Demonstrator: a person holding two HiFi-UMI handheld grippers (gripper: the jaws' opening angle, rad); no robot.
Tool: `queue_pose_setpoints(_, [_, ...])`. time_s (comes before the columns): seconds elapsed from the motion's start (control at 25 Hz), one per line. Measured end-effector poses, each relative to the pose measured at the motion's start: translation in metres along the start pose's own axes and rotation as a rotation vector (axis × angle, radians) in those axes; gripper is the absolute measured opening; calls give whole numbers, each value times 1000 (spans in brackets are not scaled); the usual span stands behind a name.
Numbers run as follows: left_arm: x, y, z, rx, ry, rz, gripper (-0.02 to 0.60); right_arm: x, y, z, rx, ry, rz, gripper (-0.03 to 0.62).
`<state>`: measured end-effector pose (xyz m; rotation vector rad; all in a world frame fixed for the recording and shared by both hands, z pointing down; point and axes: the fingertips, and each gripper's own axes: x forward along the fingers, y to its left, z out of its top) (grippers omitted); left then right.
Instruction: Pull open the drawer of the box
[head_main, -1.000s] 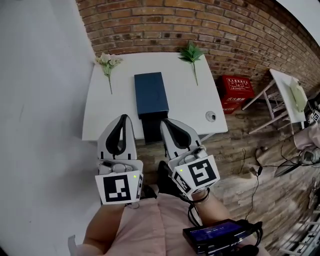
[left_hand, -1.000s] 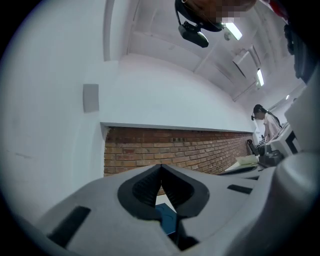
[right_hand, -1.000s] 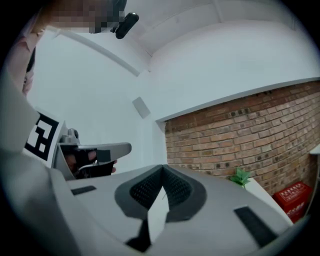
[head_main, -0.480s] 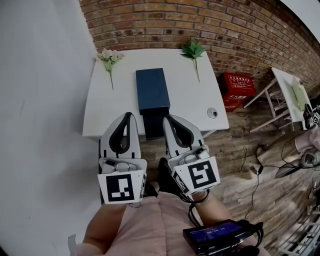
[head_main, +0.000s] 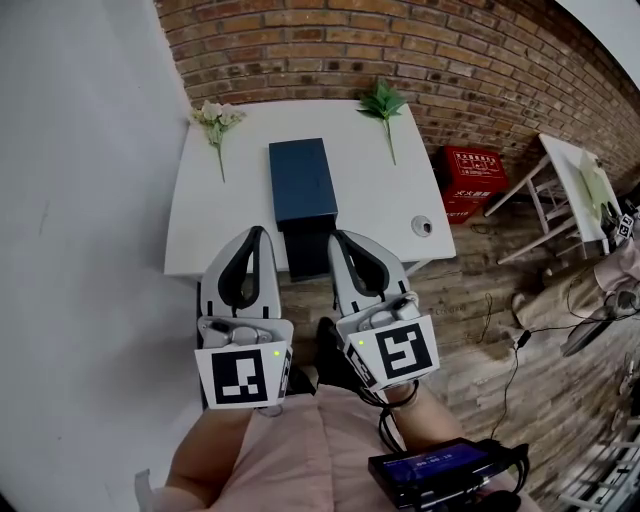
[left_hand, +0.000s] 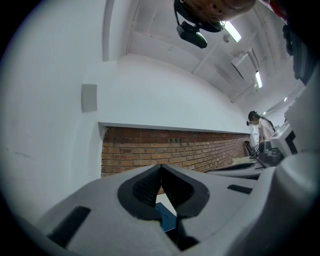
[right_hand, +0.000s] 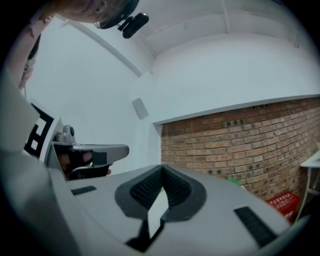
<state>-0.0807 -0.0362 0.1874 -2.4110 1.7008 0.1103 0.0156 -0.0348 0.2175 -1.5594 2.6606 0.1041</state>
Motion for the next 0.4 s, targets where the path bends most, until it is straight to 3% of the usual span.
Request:
queue_pose_setpoints(0.24, [0, -3, -4, -23, 24, -8, 8, 1, 0, 0, -10, 2, -3, 3])
queue_pose_setpoints(0.4, [0, -2, -4, 6, -1, -11, 8, 0, 0, -1, -17, 0, -4, 3])
